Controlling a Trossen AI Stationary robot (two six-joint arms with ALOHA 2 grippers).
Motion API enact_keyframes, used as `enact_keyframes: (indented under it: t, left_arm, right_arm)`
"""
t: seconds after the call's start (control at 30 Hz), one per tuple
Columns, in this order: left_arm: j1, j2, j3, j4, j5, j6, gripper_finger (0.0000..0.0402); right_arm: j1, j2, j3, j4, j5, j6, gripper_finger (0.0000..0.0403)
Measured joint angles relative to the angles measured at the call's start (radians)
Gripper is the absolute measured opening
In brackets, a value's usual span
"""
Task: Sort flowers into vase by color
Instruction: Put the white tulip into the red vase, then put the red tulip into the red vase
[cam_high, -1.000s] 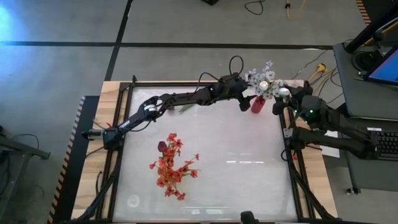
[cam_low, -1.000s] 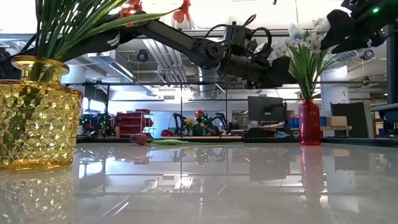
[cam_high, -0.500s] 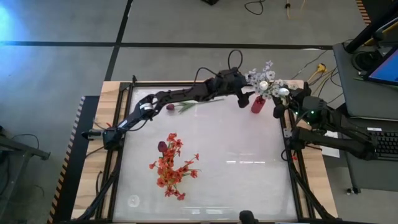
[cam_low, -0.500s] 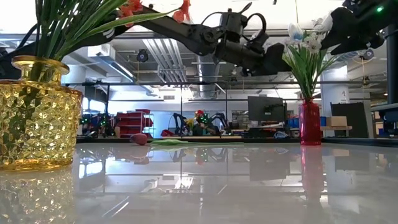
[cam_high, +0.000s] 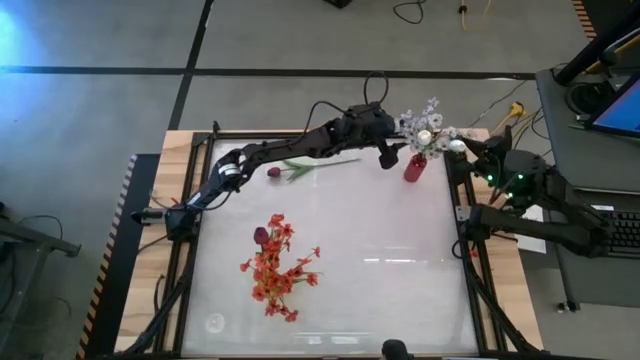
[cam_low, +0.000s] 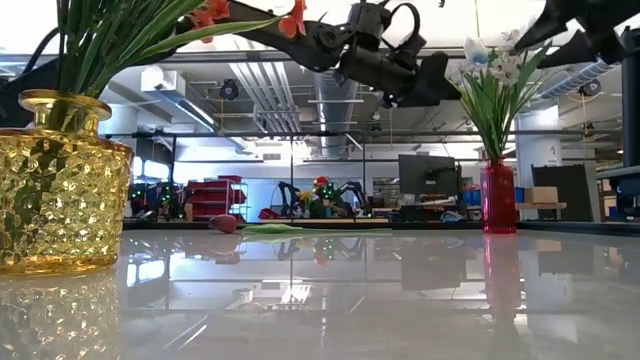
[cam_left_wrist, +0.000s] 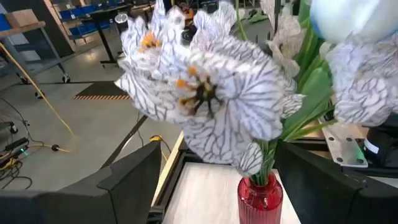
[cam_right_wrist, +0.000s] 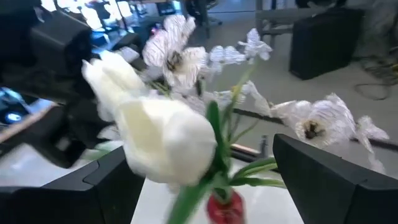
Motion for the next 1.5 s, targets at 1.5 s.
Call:
enact_keyframes:
  t: [1.5]
  left_arm:
    - [0.147, -0.553, 0.0, -1.261, -0.035, 0.188, 0.0295]
  right_arm:
    - [0.0, 0.04, 0.228, -0.097, -0.068, -0.058, 0.0329]
